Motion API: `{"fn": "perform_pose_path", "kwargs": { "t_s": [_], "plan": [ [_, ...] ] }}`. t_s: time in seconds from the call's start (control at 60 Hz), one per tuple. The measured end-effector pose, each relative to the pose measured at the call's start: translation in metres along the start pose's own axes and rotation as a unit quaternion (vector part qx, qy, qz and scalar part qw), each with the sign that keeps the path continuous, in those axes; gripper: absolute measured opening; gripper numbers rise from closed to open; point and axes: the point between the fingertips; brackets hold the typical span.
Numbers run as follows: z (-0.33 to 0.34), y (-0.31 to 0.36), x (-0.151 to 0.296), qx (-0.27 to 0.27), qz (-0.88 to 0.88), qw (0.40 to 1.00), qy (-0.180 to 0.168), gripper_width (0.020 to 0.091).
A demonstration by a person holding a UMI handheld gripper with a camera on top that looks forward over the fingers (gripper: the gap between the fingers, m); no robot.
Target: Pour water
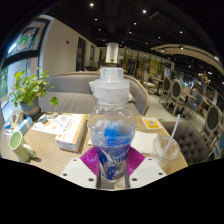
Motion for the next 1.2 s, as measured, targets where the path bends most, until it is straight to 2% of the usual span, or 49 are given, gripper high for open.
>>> {"fn": "perform_pose_path", "kwargs": {
  "t_s": [0.2, 0.367, 0.5, 0.65, 0.767, 0.867, 0.967, 1.067, 1.2],
  "plan": [
    [0.032, 0.014, 0.053, -0.087, 0.133, 0.987, -0.036, 0.0314],
    [0.072, 0.054, 0.105, -0.173, 0.335, 0.924, -0.070, 0.0316],
    [0.087, 0.106, 0.122, -0.221, 0.509, 0.829, -0.074, 0.0312],
    [0.085, 0.158, 0.116, -0.238, 0.675, 0.694, -0.075, 0.0310],
    [0.076, 0.177, 0.103, -0.254, 0.774, 0.578, -0.051, 0.0314],
    [0.071, 0.186, 0.095, -0.259, 0.819, 0.512, -0.030, 0.0312],
    [0.071, 0.195, 0.088, -0.255, 0.834, 0.489, -0.019, 0.0314],
    [0.072, 0.201, 0.085, -0.246, 0.831, 0.499, -0.018, 0.0314],
    [0.079, 0.199, 0.086, -0.222, 0.777, 0.589, -0.027, 0.0316]
  ]
}}
Point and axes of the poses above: the point between the fingertips, and its own axes, seen from behind it with the camera up: y to the left, x up, z backward, against the way the camera looks, and after that the axes turned 8 degrees about -z, right-handed
